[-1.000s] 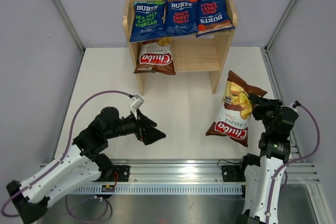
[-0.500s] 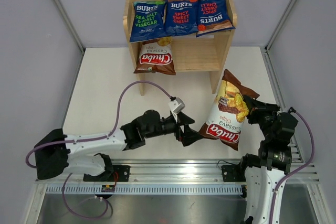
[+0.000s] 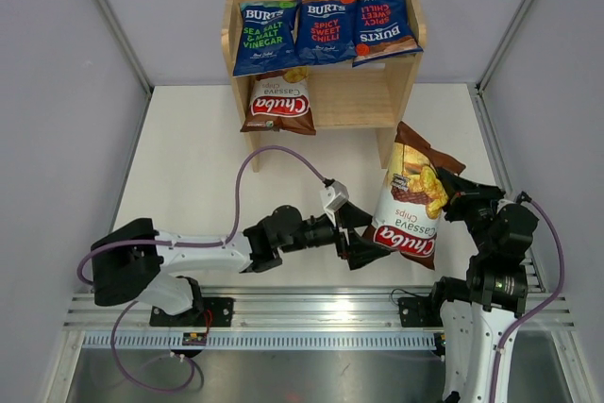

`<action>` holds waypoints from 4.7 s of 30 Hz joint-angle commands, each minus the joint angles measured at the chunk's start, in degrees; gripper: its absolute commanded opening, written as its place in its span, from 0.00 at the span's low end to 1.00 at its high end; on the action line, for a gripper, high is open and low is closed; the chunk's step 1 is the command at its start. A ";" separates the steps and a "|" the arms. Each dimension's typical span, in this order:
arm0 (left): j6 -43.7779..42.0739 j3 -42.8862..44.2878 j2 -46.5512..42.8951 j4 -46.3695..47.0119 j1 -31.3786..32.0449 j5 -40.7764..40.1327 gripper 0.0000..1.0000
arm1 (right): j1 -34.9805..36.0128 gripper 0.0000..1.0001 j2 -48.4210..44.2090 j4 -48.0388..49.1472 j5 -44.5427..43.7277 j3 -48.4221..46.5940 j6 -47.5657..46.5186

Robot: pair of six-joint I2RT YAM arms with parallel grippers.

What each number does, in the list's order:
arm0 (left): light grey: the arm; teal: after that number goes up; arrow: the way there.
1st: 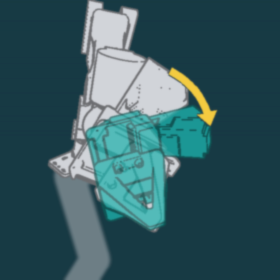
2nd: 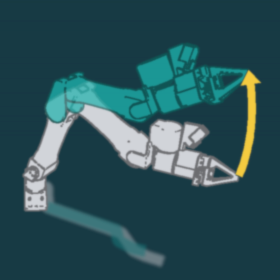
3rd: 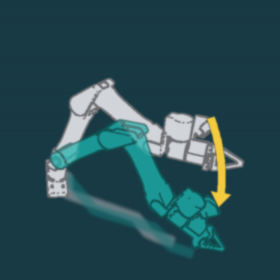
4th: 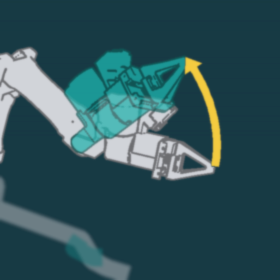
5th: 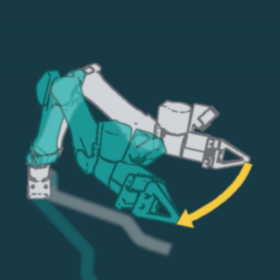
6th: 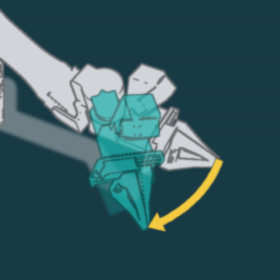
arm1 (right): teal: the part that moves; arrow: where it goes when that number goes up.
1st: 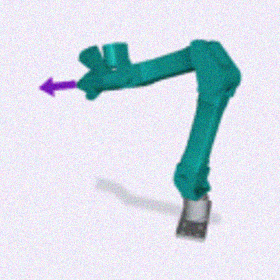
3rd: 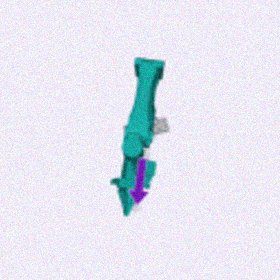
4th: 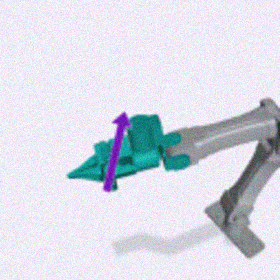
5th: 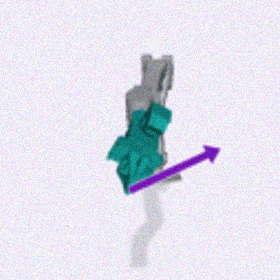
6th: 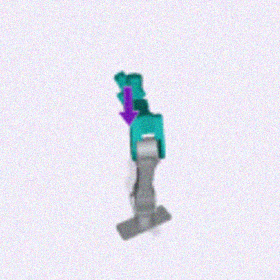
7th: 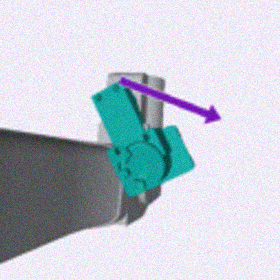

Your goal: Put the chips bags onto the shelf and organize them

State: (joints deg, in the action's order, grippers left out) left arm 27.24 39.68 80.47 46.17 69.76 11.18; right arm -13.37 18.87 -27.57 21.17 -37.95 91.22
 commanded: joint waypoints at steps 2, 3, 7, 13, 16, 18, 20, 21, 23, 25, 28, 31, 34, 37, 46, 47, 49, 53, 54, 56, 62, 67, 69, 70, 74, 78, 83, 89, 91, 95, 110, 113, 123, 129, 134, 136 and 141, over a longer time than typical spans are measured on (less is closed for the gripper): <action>0.88 -1.17 1.27 17.44 1.43 -6.06 0.99 | 0.89 0.00 -0.59 4.37 3.26 -2.12 5.28; 1.49 -1.71 1.45 20.24 1.52 -7.13 0.99 | 1.06 0.00 -0.59 4.72 3.35 -2.38 5.54; 1.76 -1.80 2.33 22.12 1.78 -8.63 0.99 | 1.85 0.00 -0.33 5.86 4.32 -3.35 6.86; -3.24 -1.27 1.19 19.14 3.89 -15.98 0.99 | 2.82 0.00 -0.59 6.04 4.85 -4.93 7.83; -4.92 -1.97 -0.31 16.23 5.21 -22.66 0.99 | 3.08 0.00 -0.68 6.22 4.94 -6.07 8.36; -4.48 -3.55 -1.10 17.10 5.21 -25.23 0.99 | 3.17 0.00 -0.68 6.04 5.02 -6.43 8.45; -4.30 -4.43 -1.80 17.46 5.30 -29.36 0.99 | 3.43 0.00 -0.94 6.48 5.11 -6.52 8.62; -4.31 -4.87 -2.67 17.55 5.30 -30.77 0.99 | 3.52 0.00 -1.12 6.39 5.11 -6.61 8.62; -5.44 -5.84 -3.21 19.21 5.30 -29.38 0.99 | 3.87 0.00 -1.12 6.04 5.11 -7.13 8.45; -6.24 -5.06 -3.21 19.22 5.30 -25.97 0.99 | 3.79 0.00 -1.29 6.65 5.11 -6.79 9.24; -6.59 -4.53 -2.08 21.40 5.39 -19.11 0.99 | 3.79 0.00 -1.73 7.44 4.59 -6.43 10.03; -4.84 -4.44 -0.75 26.50 6.00 -14.62 0.85 | 3.79 0.00 -2.61 7.01 3.62 -5.47 10.38; -3.78 -4.44 -0.40 28.97 6.71 -14.96 0.53 | 3.79 0.00 -3.14 7.18 3.27 -4.41 10.56; -3.52 -5.14 -1.36 28.80 6.88 -16.10 0.35 | 3.87 0.00 -3.49 4.90 1.34 -5.02 7.93; 0.70 -10.32 -7.69 24.84 6.88 -19.53 0.03 | 3.87 0.64 -2.53 -0.72 -6.57 -8.01 -6.83; 2.10 -10.76 -8.04 24.84 6.88 -19.70 0.03 | 3.87 0.68 -2.53 -1.08 -6.93 -8.10 -7.89; 3.34 -11.73 -9.09 25.10 6.88 -19.97 0.00 | 3.87 0.70 -2.09 -1.08 -7.54 -8.10 -10.35; 7.71 -13.66 -10.76 23.35 6.88 -23.47 0.00 | 3.87 0.99 -1.12 -4.40 -9.90 -10.03 -14.30; 8.87 -14.10 -11.20 22.83 6.88 -25.49 0.00 | 3.87 1.00 -0.68 -5.64 -10.88 -11.08 -17.53; 10.80 -14.81 -13.13 20.46 6.80 -27.34 0.00 | 3.87 1.00 -0.07 -9.40 -12.98 -14.94 -21.15; 11.78 -11.12 -18.67 4.20 5.57 -32.98 0.00 | 3.87 1.00 4.76 -17.31 -18.00 -28.56 -41.10; 17.64 -7.97 -19.38 -2.38 -0.66 -29.12 0.00 | 3.87 0.99 5.56 -19.19 -16.95 -31.57 -46.57; 18.37 -6.29 -18.77 -4.07 -2.86 -26.66 0.00 | 3.87 0.99 5.04 -18.57 -16.08 -30.96 -46.40; 18.11 -4.46 -18.25 -6.25 -3.13 -26.56 0.00 | 3.87 1.00 5.03 -18.14 -15.72 -30.78 -46.22; 17.67 1.52 -16.57 -12.15 -4.98 -25.51 0.00 | 3.87 0.99 5.12 -17.34 -13.70 -30.16 -46.13; 20.38 6.36 -13.76 -15.93 -10.58 -20.70 0.00 | 3.87 0.99 4.68 -16.90 -12.73 -29.90 -45.69; 24.78 11.02 -8.24 -18.83 -15.88 -15.75 0.00 | 4.14 0.99 4.77 -17.08 -12.29 -31.91 -46.57; 23.99 18.68 -3.48 -23.24 -18.69 -14.08 0.00 | 5.45 0.99 4.50 -18.48 -12.47 -36.57 -47.80; 24.52 19.64 -2.51 -22.71 -19.65 -13.64 0.01 | 5.98 1.00 4.51 -18.75 -12.47 -38.33 -47.98; 26.28 22.01 0.12 -22.00 -22.11 -11.54 0.03 | 7.30 0.99 4.33 -18.57 -11.77 -39.48 -47.89; 29.71 29.83 8.56 -18.83 -25.19 -9.95 0.04 | 10.81 0.99 3.19 -16.20 -9.30 -37.46 -46.84; 29.88 31.59 9.88 -20.76 -25.89 -9.95 0.04 | 11.26 1.00 2.75 -15.85 -8.69 -36.93 -46.40; 28.83 37.13 15.24 -23.06 -28.80 -6.52 0.09 | 12.49 1.00 1.78 -15.49 -7.28 -36.75 -45.69; 27.43 38.19 17.18 -21.66 -29.41 -6.70 0.10 | 12.93 0.99 1.43 -15.41 -6.84 -36.84 -45.25; 26.46 39.06 18.76 -19.98 -29.77 -6.34 0.10 | 13.10 1.00 1.25 -15.06 -6.23 -36.31 -44.81; 26.28 39.07 18.94 -19.63 -29.77 -6.43 0.11 | 13.10 0.99 1.08 -15.05 -6.05 -36.31 -44.64; 24.96 40.30 19.20 -21.65 -30.38 -7.66 0.14 | 13.01 0.99 1.08 -14.70 -5.52 -36.23 -44.11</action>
State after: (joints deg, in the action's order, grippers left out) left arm 54.33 76.25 99.61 20.91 40.29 3.70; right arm -0.75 20.47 -44.82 13.85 -74.32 46.54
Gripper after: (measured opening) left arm 0.208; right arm 0.993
